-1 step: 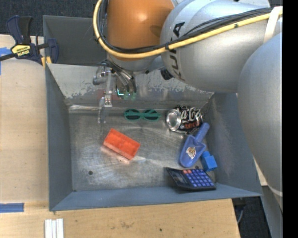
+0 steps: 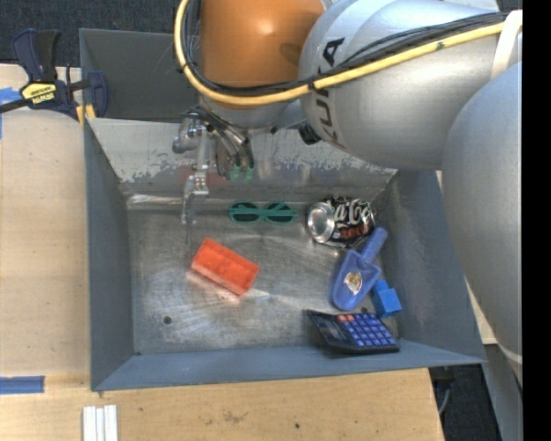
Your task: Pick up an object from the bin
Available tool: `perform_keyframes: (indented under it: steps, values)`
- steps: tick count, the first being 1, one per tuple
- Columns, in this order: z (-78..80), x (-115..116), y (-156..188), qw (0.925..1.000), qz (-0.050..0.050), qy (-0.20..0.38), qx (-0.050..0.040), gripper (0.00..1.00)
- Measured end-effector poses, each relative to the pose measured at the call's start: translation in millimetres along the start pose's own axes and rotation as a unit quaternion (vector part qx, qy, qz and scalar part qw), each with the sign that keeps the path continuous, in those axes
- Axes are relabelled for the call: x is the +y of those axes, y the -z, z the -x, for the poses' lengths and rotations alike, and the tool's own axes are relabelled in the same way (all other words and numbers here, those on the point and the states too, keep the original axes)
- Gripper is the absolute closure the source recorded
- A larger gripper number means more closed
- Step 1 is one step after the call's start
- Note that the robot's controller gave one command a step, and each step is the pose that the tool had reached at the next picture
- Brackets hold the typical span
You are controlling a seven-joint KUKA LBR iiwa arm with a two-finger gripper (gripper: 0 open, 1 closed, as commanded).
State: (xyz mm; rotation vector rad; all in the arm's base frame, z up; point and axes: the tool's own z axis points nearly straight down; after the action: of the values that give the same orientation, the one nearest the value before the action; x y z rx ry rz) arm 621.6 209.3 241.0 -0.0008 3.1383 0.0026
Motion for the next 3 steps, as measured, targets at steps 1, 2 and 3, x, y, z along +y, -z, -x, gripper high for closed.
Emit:
perform_keyframes:
  steps: [1,2,3]
  values:
    - [-24.9,-30.2,-77.1,0.9999,0.0,0.011,-0.0011,0.0]
    - [-43.4,-87.4,-79.0,0.9982,-0.002,0.059,0.0022,0.0]
    - [-47.4,-94.8,-81.6,0.9992,-0.001,-0.039,0.0013,0.0]
